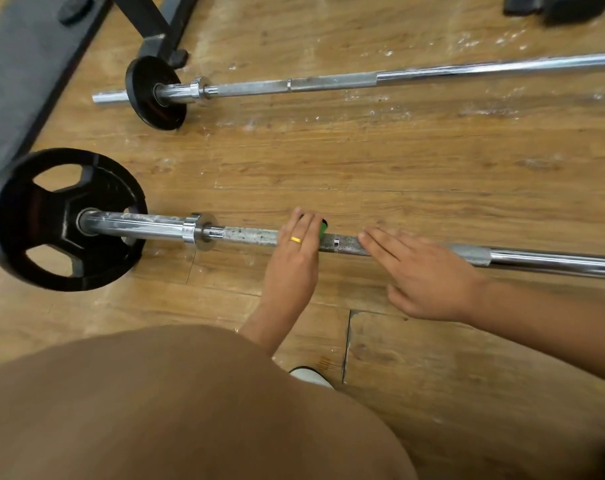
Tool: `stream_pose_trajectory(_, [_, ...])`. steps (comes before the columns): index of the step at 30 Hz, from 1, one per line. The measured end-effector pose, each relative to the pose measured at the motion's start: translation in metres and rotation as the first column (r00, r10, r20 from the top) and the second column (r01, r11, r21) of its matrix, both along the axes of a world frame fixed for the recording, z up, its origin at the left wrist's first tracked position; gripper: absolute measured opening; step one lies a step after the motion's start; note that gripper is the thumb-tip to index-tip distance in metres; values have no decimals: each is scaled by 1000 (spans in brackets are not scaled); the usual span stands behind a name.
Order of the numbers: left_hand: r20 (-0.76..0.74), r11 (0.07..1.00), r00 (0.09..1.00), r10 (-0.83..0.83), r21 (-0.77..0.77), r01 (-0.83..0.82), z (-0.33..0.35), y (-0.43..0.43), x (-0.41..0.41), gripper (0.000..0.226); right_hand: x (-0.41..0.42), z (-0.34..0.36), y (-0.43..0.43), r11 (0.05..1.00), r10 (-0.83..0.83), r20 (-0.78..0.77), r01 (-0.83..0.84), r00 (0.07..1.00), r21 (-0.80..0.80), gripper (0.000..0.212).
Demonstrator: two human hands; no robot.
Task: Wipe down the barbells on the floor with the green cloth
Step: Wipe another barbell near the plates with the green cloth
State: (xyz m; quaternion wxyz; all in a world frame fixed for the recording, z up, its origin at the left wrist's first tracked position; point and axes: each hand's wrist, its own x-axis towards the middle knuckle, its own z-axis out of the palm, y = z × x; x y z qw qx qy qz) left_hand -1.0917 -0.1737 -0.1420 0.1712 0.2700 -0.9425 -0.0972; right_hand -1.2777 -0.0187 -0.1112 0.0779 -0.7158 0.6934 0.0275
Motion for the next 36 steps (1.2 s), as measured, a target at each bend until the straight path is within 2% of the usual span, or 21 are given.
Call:
stream_pose_trajectory(2, [-70, 981, 980, 185, 72, -180, -1, 1, -6, 56, -5, -2, -5, 1000, -7, 16, 7, 1000, -1, 86])
stream_pose_trajectory(4, [-96, 968, 965, 243, 87, -235, -5, 6, -14, 55, -9, -4, -9, 1000, -13, 28, 14, 1000, -14, 86])
stream_pose_trajectory(6, [-72, 992, 990, 124, 40, -121, -8, 8, -19, 59, -12, -5, -12, 999, -31, 27, 31, 999, -18, 86])
stream_pose_trajectory(9, [48, 989, 990, -131, -57, 133, -5, -7, -18, 70, -16, -3, -17, 999, -51, 32, 51, 998, -10, 86])
stream_pose_trajectory(11, [94, 976, 975, -202, -66, 209, -1, -25, -18, 73, -20, -3, -22, 999, -44, 37, 44, 998, -10, 85])
stream_pose_trajectory(13, [68, 987, 986, -154, -27, 156, 0, -38, -22, 70, -25, -3, -27, 999, -35, 56, 35, 998, -5, 84])
stream_pose_trajectory(16, [-35, 999, 999, 29, 36, -28, 0, -24, -38, 64, -31, -3, -34, 999, -50, 76, 51, 996, -6, 83])
stream_pose_trajectory(21, [-10, 981, 981, -196, -19, 195, -6, -6, -58, 68, -40, -5, -43, 996, -84, 83, 83, 993, 20, 84])
stream_pose_trajectory(22, [-12, 984, 984, -177, -3, 177, -4, -11, -61, 67, -43, -6, -44, 996, -84, 80, 82, 993, 25, 84])
stream_pose_trajectory(26, [-86, 990, 992, 92, 114, -82, 0, -21, -70, 64, -49, -9, -48, 994, -104, 73, 105, 992, -8, 80])
stream_pose_trajectory(29, [-75, 997, 997, -2, 83, 8, -4, -9, -74, 61, -46, -13, -53, 985, -162, 64, 166, 985, -47, 75])
stream_pose_trajectory(32, [-27, 989, 989, -145, 31, 146, -3, -16, -75, 65, -47, -14, -53, 943, -319, 86, 325, 944, -72, 69])
stream_pose_trajectory(34, [-27, 991, 992, -123, 44, 124, -1, -28, -78, 65, -49, -15, -50, 916, -383, 83, 390, 920, -91, 65])
stream_pose_trajectory(36, [-77, 994, 997, 26, 108, -18, 0, -29, -85, 65, -49, -15, -52, 911, -396, 65, 400, 916, -100, 65])
